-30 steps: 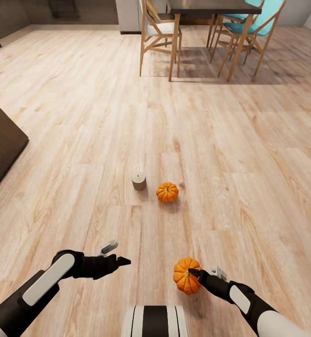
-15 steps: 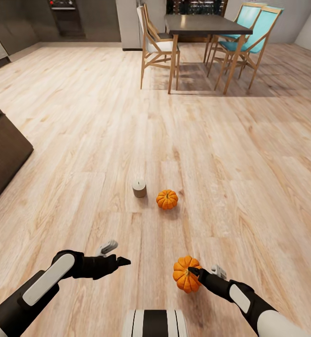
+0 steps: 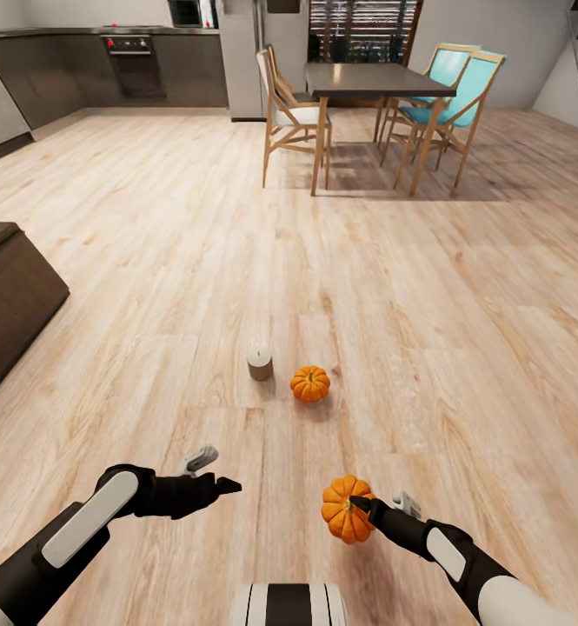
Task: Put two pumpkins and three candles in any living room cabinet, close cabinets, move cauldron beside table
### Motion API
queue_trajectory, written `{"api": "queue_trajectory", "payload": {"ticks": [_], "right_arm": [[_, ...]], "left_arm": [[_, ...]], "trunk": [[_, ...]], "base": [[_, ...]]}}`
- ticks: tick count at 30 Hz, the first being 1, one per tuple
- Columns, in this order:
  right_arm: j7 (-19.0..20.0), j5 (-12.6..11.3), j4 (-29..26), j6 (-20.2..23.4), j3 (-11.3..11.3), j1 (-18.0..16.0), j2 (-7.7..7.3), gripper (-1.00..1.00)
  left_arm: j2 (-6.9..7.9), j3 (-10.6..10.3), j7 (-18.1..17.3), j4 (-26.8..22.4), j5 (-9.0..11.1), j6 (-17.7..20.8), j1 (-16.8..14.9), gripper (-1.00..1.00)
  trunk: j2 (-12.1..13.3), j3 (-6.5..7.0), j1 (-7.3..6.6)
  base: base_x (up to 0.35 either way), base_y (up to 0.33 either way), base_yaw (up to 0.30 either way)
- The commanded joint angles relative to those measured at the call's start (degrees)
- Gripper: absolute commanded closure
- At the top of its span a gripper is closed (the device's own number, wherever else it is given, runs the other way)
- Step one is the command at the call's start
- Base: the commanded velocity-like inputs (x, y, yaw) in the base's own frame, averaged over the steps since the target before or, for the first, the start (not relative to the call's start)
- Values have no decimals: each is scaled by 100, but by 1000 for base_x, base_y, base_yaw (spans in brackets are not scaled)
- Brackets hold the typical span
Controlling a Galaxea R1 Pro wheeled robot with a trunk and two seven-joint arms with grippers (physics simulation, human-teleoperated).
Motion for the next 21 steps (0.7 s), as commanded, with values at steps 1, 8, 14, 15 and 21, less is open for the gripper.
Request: {"api": "queue_trajectory", "payload": {"ticks": [1,8,14,15,21], "right_arm": [[-5,-54,-3,21,47,-1,-6,100],[-8,-54,-3,56,47,-1,-9,100],[-9,-54,-3,60,47,-1,-11,100],[-9,-54,-3,60,47,-1,-11,100],[-16,-62,-10,88,39,-1,-13,100]], "left_arm": [[4,-2,66,-6,54,-6,-4,-100],[18,45,138,99,53,-12,-4,-100],[2,27,339,482,52,-9,-19,-100],[4,27,362,503,49,-12,-20,-100],[30,49,406,537,27,-18,-23,-100]], "trunk": [[0,19,-3],[9,174,-21],[17,307,-37],[19,329,-39],[27,462,-55]], "base": [[0,0,0],[0,0,0],[0,0,0],[0,0,0],[0,0,0]]}}
